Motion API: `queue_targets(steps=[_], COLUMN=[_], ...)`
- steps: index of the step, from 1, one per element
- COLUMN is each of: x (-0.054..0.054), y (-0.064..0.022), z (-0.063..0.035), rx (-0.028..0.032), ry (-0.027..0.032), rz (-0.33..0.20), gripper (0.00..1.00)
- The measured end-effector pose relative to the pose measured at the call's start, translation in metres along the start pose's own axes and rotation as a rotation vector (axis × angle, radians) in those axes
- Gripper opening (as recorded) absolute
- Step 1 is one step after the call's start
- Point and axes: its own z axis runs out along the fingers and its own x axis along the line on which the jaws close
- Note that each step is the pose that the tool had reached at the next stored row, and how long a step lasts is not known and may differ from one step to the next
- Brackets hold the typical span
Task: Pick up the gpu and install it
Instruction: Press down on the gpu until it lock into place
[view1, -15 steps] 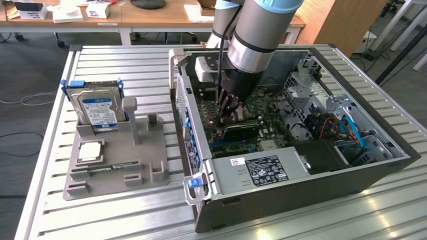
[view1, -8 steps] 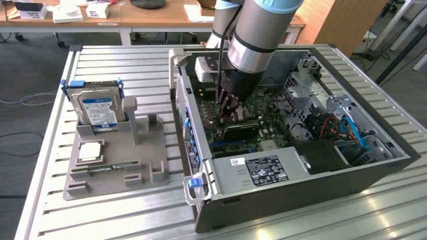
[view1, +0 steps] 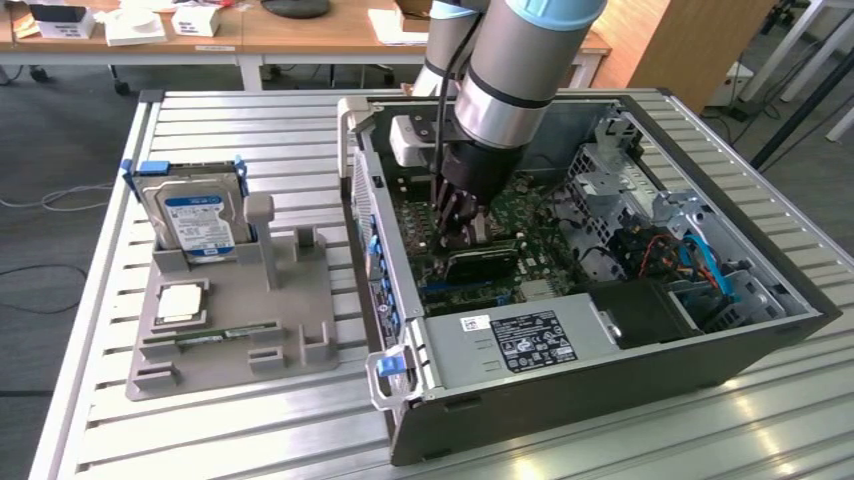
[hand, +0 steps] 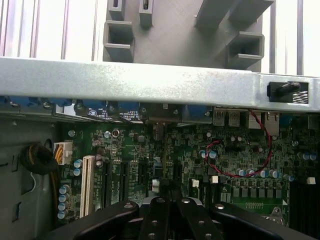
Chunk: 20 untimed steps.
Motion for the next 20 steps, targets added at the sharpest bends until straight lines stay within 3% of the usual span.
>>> queue_targets(steps=[15,20], x=[-0.0001,-0.0003], y=[0.0000,0.0008], z=[0.0001,-0.0068], rx=[0.0003,0.0002], ry=[-0.0006,-0.0003], rz=[0.000,0.000], gripper=[0.11,0.11])
